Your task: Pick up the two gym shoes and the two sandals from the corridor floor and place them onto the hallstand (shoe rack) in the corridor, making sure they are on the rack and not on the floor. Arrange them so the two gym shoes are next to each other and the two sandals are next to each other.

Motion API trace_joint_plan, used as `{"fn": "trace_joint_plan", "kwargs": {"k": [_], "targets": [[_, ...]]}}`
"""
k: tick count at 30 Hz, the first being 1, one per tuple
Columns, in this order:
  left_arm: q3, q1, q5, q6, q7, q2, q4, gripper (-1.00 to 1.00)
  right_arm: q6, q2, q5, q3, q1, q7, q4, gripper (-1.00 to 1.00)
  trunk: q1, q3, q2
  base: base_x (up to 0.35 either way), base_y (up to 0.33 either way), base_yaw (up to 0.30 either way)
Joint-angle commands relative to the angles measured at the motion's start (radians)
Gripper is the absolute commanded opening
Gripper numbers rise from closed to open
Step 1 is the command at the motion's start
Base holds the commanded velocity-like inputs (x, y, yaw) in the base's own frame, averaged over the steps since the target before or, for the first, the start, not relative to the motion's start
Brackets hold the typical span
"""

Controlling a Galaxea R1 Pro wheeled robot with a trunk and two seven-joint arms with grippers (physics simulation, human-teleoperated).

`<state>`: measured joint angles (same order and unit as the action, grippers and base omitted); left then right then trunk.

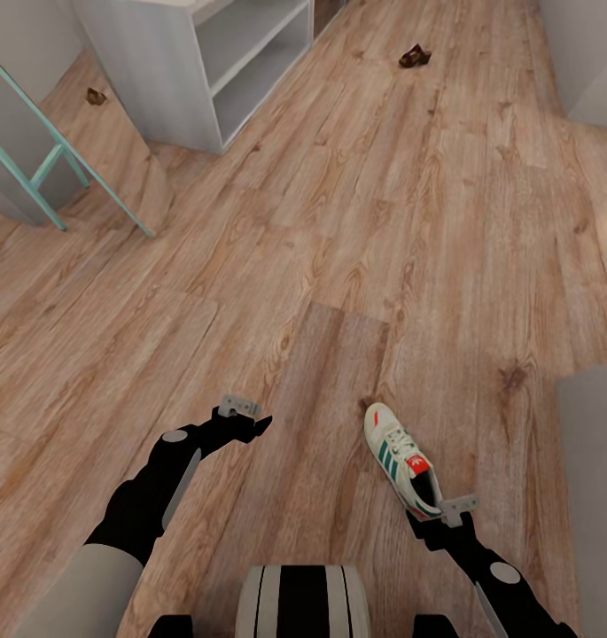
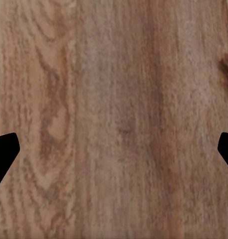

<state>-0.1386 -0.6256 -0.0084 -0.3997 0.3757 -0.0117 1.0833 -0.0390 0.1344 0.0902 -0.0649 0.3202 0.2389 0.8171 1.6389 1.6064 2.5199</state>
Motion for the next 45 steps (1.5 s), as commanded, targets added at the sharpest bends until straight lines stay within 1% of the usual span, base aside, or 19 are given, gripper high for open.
{"fn": "trace_joint_plan", "kwargs": {"k": [1,8,24,32,45], "targets": [[-0.001,0.0,-0.001,-0.005,0.002,-0.001,0.001,1.0,-0.004,-0.001,0.009,-0.004,0.0,0.007,0.0,1.0,0.0,0.001,0.0,0.0,0.0,-0.006],[-0.001,0.0,-0.001,-0.005,0.003,-0.001,0.001,1.0,-0.004,-0.001,0.009,-0.004,0.0,0.007,0.0,1.0,0.0,0.006,0.0,0.0,0.0,-0.002],[-0.001,0.001,-0.001,-0.004,0.002,-0.001,0.001,1.0,-0.004,-0.001,0.009,-0.004,0.0,0.007,0.001,1.0,0.0,0.006,0.0,0.002,0.0,0.0],[-0.002,0.001,-0.002,-0.003,-0.005,0.001,0.001,1.0,-0.004,-0.001,0.009,-0.004,0.0,0.007,0.001,1.0,0.0,0.006,0.0,0.098,0.0,0.0],[-0.003,0.002,-0.001,-0.002,-0.006,0.001,0.001,1.0,-0.004,-0.002,0.009,-0.004,0.0,0.007,0.001,1.0,0.0,0.006,0.0,0.014,0.0,0.0]]}}
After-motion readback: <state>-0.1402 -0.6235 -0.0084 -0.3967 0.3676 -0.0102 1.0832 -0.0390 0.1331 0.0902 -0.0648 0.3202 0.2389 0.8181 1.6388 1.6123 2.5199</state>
